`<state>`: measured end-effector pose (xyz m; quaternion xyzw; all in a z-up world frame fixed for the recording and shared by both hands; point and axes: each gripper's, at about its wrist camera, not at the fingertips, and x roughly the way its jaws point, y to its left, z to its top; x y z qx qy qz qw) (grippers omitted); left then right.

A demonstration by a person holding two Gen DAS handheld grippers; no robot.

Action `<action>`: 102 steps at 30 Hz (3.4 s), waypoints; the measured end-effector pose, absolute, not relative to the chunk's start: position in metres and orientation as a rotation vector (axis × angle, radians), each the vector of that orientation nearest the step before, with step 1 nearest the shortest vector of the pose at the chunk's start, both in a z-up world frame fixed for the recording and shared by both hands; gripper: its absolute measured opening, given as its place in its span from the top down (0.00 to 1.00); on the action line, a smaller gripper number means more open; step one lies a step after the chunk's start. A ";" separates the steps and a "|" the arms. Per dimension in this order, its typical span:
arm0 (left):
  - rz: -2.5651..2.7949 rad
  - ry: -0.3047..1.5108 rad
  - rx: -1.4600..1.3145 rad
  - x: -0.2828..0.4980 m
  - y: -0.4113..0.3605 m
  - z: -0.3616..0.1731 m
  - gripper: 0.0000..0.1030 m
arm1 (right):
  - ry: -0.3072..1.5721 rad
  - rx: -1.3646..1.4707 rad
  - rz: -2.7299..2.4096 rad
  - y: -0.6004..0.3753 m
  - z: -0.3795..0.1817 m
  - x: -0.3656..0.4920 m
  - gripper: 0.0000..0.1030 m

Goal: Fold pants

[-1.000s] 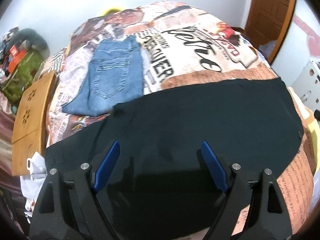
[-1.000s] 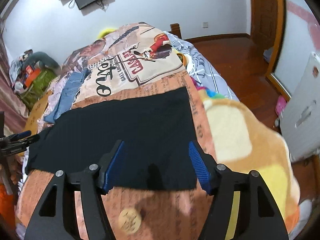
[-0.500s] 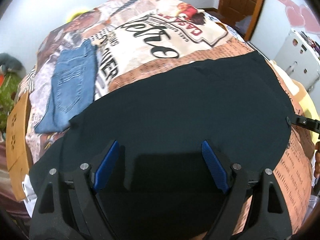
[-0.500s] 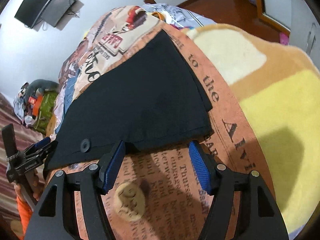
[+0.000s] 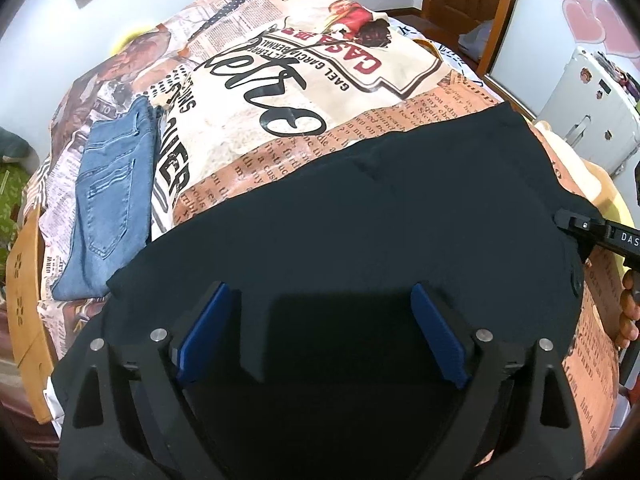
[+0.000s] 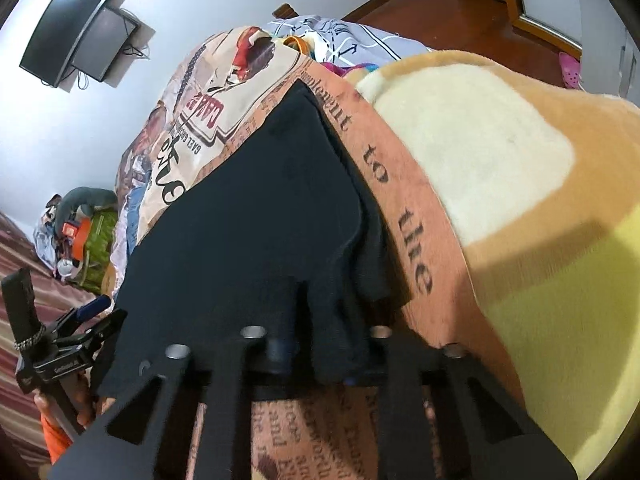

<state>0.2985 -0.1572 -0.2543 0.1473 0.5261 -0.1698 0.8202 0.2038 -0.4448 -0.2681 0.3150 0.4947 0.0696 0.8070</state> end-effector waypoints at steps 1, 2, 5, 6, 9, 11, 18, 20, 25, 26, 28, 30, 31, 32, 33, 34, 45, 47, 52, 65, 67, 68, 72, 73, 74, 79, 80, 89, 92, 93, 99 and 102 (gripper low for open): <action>-0.361 1.121 0.312 0.299 -0.157 -0.254 0.11 | 1.048 0.667 0.148 -0.446 -0.266 0.204 0.92; -0.360 1.121 0.312 0.299 -0.158 -0.254 0.11 | 1.033 0.653 0.145 -0.446 -0.263 0.204 0.92; -0.352 1.107 0.326 0.298 -0.158 -0.250 0.11 | 0.984 0.594 0.137 -0.447 -0.248 0.202 0.94; -0.348 1.096 0.332 0.296 -0.157 -0.247 0.11 | 0.969 0.577 0.139 -0.446 -0.242 0.202 0.94; -0.338 1.059 0.331 0.291 -0.153 -0.236 0.11 | 0.914 0.531 0.157 -0.443 -0.219 0.202 0.94; -0.333 1.033 0.321 0.287 -0.148 -0.226 0.11 | 0.879 0.523 0.173 -0.440 -0.201 0.205 0.94; -0.287 0.921 0.275 0.272 -0.117 -0.185 0.11 | 0.776 0.455 0.247 -0.409 -0.142 0.218 0.94; -0.271 0.897 0.251 0.268 -0.104 -0.175 0.10 | 0.753 0.426 0.276 -0.393 -0.127 0.223 0.94; -0.228 0.853 0.171 0.257 -0.061 -0.156 0.09 | 0.725 0.347 0.344 -0.350 -0.097 0.236 0.94; -0.216 0.847 0.155 0.255 -0.052 -0.154 0.09 | 0.721 0.338 0.359 -0.342 -0.093 0.239 0.94; -0.190 0.837 0.129 0.251 -0.033 -0.151 0.08 | 0.714 0.318 0.390 -0.325 -0.086 0.245 0.94; -0.157 0.829 0.100 0.247 -0.010 -0.149 0.08 | 0.710 0.289 0.424 -0.302 -0.078 0.251 0.94; -0.144 0.827 0.088 0.245 -0.001 -0.149 0.08 | 0.716 0.277 0.437 -0.293 -0.077 0.254 0.94; -0.133 0.827 0.077 0.244 0.006 -0.149 0.08 | 0.730 0.259 0.458 -0.280 -0.076 0.259 0.94; -0.116 0.828 0.062 0.242 0.017 -0.150 0.08 | 0.741 0.250 0.477 -0.269 -0.077 0.262 0.94; -0.102 0.830 0.048 0.240 0.026 -0.151 0.08 | 0.758 0.236 0.500 -0.255 -0.079 0.267 0.94; 0.034 0.871 -0.011 0.216 0.092 -0.177 0.08 | 0.999 0.061 0.730 -0.128 -0.148 0.255 0.95; 0.043 0.881 -0.014 0.213 0.096 -0.181 0.08 | 1.052 0.015 0.757 -0.111 -0.166 0.244 0.94; 0.050 0.900 -0.026 0.210 0.100 -0.188 0.08 | 1.136 -0.116 0.790 -0.085 -0.199 0.224 0.93; 0.022 0.898 -0.018 0.227 0.076 -0.177 0.08 | 1.090 -0.180 0.898 -0.107 -0.169 0.207 0.53; 0.015 0.893 -0.008 0.232 0.070 -0.174 0.08 | 1.049 -0.185 0.867 -0.118 -0.159 0.211 0.48; 0.011 0.891 -0.005 0.236 0.066 -0.172 0.08 | 1.022 -0.187 0.842 -0.124 -0.152 0.215 0.42; -0.030 0.895 -0.018 0.254 0.049 -0.166 0.08 | 0.940 -0.182 0.745 -0.152 -0.134 0.236 0.38; -0.042 0.899 -0.022 0.260 0.044 -0.166 0.08 | 0.931 -0.178 0.719 -0.159 -0.133 0.243 0.36; -0.053 0.904 -0.026 0.266 0.039 -0.166 0.07 | 0.927 -0.173 0.699 -0.165 -0.132 0.248 0.34; -0.082 0.944 0.006 0.296 0.010 -0.183 0.03 | 0.961 -0.147 0.652 -0.185 -0.147 0.269 0.33; -0.086 0.964 0.020 0.302 0.004 -0.190 0.03 | 0.977 -0.146 0.649 -0.185 -0.153 0.272 0.33; -0.104 1.120 0.114 0.328 -0.022 -0.253 0.03 | 1.087 -0.162 0.655 -0.188 -0.205 0.283 0.33; -0.095 1.131 0.134 0.327 -0.022 -0.266 0.02 | 1.100 -0.166 0.656 -0.191 -0.214 0.279 0.33; -0.096 1.124 0.127 0.326 -0.021 -0.267 0.02 | 1.099 -0.171 0.655 -0.192 -0.216 0.277 0.33; -0.077 1.089 0.167 0.312 -0.015 -0.264 0.02 | 1.082 -0.172 0.627 -0.201 -0.216 0.266 0.25; -0.070 1.079 0.197 0.302 -0.014 -0.261 0.02 | 1.080 -0.180 0.601 -0.207 -0.215 0.259 0.21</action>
